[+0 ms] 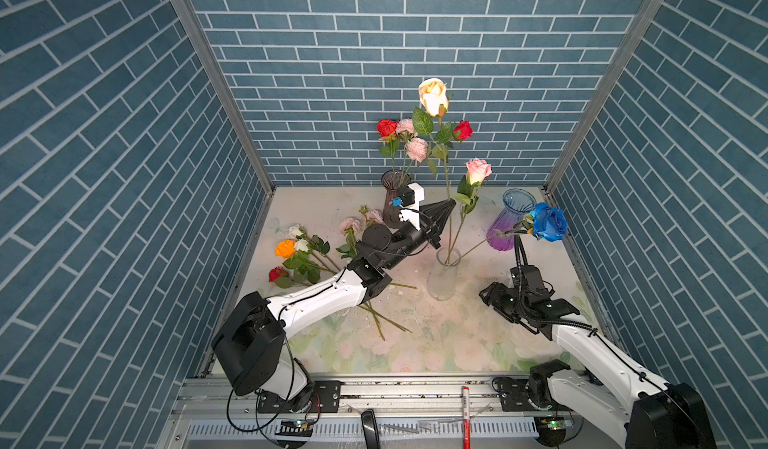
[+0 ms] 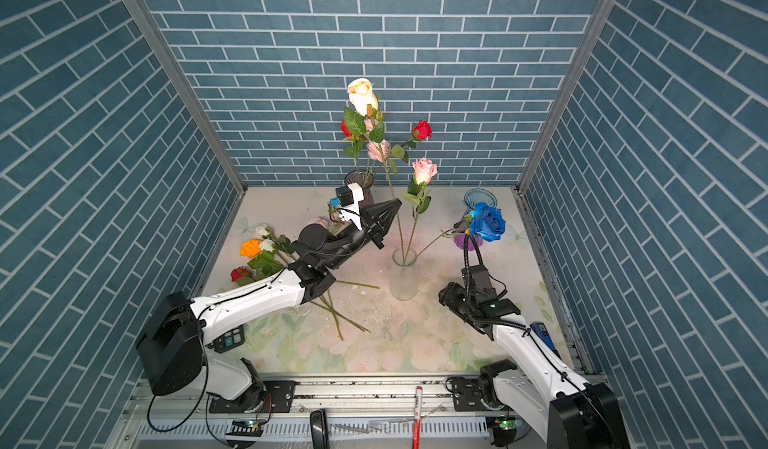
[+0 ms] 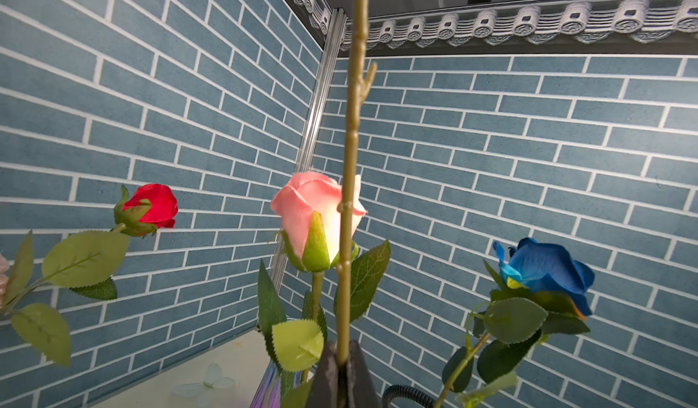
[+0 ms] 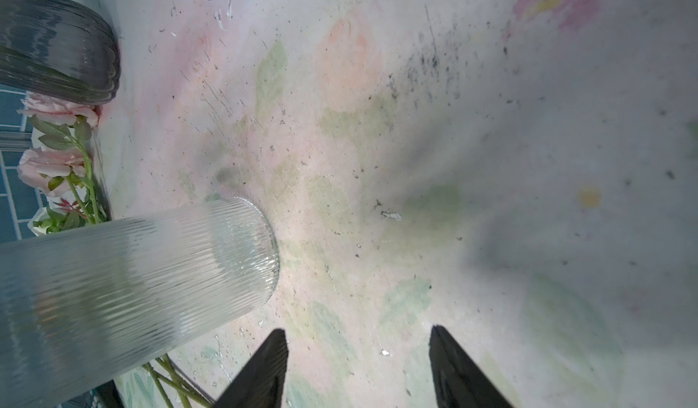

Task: Arrange flowers in a vase
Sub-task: Place the flower in the vase.

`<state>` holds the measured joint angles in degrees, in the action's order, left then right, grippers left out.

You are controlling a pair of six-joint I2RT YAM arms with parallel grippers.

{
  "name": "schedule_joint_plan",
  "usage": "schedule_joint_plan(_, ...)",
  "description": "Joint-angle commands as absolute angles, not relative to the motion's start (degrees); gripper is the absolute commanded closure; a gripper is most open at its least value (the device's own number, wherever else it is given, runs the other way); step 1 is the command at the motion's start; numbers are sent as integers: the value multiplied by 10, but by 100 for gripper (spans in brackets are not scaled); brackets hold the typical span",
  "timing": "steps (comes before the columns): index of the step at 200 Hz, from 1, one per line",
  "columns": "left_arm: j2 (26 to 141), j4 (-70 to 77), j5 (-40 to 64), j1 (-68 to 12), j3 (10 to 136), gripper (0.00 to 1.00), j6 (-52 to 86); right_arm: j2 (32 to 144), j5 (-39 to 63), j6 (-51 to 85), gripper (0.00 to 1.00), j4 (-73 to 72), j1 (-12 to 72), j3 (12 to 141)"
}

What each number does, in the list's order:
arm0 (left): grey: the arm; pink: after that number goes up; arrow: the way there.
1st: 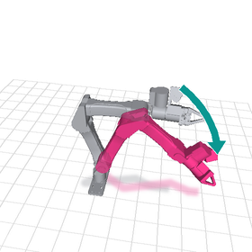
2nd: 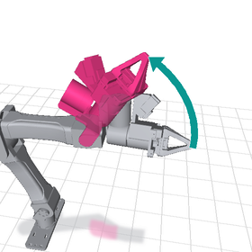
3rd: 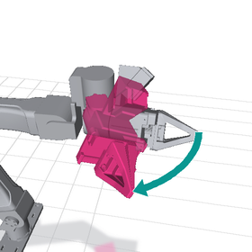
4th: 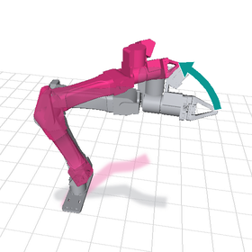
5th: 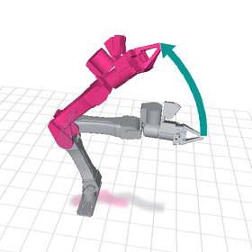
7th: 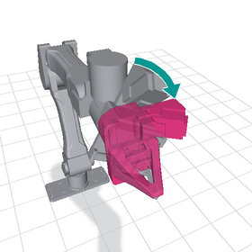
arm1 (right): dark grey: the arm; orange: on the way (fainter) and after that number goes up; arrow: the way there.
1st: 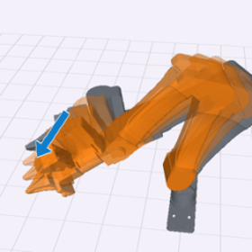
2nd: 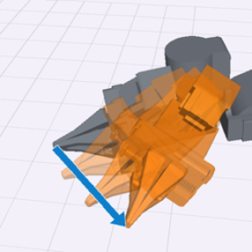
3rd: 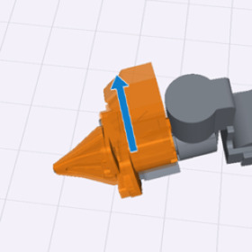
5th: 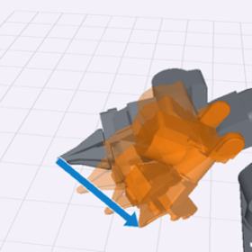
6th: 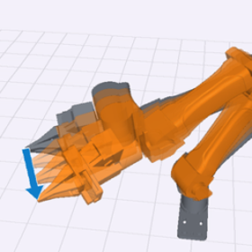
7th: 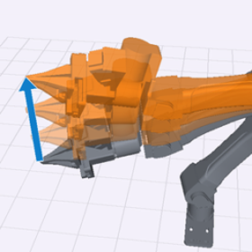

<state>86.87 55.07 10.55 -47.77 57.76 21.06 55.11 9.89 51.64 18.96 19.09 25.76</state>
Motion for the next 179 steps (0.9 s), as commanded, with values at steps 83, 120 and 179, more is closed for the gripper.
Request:
schedule_joint_plan(83,877,481,40,-479,570,74,296,548,95,522,38,198,187,259)
schedule_joint_plan(120,876,380,62,-472,603,46,317,543,94,522,38,199,186,258)
schedule_joint_plan(179,880,296,90,-471,646,41,305,539,94,523,38,200,186,256)
